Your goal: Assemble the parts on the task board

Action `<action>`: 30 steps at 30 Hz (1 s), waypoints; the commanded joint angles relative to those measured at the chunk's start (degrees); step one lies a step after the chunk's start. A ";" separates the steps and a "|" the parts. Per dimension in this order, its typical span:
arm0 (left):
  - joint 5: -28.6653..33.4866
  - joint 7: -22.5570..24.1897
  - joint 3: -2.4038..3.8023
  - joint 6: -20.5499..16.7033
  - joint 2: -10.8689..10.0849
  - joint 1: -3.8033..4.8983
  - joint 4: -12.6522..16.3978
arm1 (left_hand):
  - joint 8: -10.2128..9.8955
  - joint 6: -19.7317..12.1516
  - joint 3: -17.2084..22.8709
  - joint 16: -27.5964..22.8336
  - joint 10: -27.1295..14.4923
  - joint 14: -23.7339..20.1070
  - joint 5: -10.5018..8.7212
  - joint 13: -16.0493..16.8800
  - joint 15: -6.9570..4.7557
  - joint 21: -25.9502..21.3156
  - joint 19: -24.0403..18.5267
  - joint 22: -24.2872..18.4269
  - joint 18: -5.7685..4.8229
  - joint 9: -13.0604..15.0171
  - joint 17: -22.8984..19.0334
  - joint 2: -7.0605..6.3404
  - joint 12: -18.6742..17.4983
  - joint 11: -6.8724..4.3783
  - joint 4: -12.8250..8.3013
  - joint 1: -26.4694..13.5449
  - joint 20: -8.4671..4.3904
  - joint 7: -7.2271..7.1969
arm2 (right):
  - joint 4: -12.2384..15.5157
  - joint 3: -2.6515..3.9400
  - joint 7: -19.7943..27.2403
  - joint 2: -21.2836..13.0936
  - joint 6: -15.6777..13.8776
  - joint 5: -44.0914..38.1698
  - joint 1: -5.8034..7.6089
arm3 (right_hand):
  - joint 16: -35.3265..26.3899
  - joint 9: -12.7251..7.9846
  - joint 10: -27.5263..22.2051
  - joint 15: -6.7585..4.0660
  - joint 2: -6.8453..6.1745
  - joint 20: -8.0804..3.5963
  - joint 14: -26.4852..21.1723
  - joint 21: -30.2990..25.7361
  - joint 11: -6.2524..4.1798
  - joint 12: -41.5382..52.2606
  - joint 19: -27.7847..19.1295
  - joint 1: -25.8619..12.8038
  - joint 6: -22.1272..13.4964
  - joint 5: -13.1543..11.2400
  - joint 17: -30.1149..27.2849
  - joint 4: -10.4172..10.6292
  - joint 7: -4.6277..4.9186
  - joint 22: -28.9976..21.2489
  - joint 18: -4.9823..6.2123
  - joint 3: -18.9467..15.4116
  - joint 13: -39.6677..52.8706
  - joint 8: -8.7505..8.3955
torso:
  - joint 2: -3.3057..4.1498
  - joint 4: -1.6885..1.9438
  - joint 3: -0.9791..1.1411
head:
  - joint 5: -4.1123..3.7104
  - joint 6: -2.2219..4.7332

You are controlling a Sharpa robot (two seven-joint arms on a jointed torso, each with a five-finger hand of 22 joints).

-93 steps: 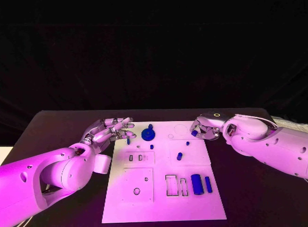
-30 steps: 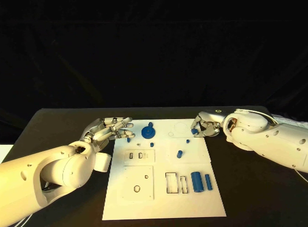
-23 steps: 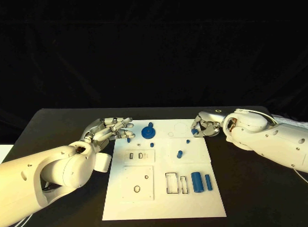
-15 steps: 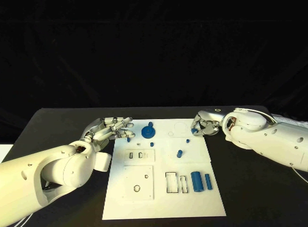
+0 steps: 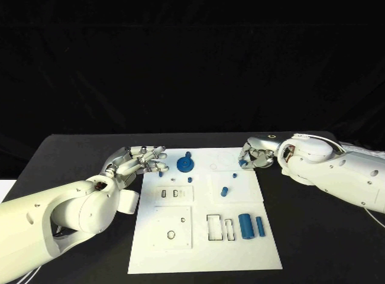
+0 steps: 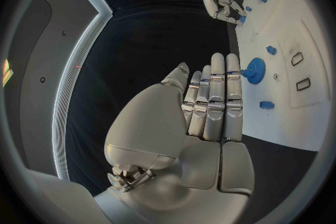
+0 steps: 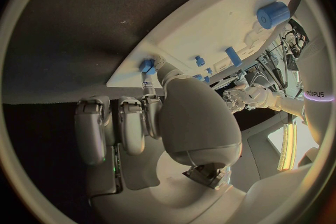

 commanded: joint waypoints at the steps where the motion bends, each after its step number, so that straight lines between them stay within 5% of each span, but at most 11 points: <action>1: -0.35 -0.09 0.04 0.10 0.10 0.04 0.17 | -0.22 -0.18 0.28 -0.39 -0.30 -0.08 0.27 -0.07 -0.22 -0.10 0.15 -0.05 0.66 0.07 0.06 0.18 -0.16 0.10 0.01 0.58 -0.08 0.07 | -0.62 -1.56 -2.13 -0.08 9.99 -2.54 -1.83 | 0.23 0.60 3.66 0.47 1.06 0.44 6.08 -0.20 0.37 -0.09 4.19 -0.27 2.16 -0.09 15.10 0.90 1.65 11.52 0.06 0.03 11.90 0.43 | -0.01 0.01 -0.02 | -0.15 0.00; 13: -0.35 -0.27 0.04 0.12 0.18 0.04 0.27 | -0.23 -0.21 0.37 -0.41 -0.33 -0.06 0.26 -0.08 -0.21 -0.09 0.16 -0.04 0.64 0.06 0.09 0.27 -0.18 0.12 0.05 0.54 -0.09 0.10 | 0.30 -1.92 -3.18 0.46 6.46 -4.76 -1.83 | 0.23 0.29 3.69 1.09 3.07 0.83 6.08 -0.01 0.43 0.05 4.38 -1.20 2.57 2.80 15.10 3.23 1.88 11.88 -0.02 0.20 11.95 -0.19 | 0.00 0.04 0.00 | -0.26 -0.03; 30: -0.35 -0.45 0.03 0.41 0.57 0.03 -0.40 | -0.25 -0.24 0.45 -0.43 -0.36 -0.06 0.26 -0.10 -0.20 -0.08 0.16 -0.04 0.64 0.05 0.12 0.31 -0.21 0.14 0.06 0.54 -0.09 0.11 | 6.78 -1.33 -3.53 -1.58 -13.34 -4.45 -1.77 | 0.23 0.23 3.85 1.29 2.91 1.06 6.08 0.22 0.39 0.51 4.61 -0.61 2.83 4.55 15.10 3.40 1.89 12.29 -0.12 0.50 12.14 -0.42 | -0.18 0.07 -0.02 | -0.22 0.24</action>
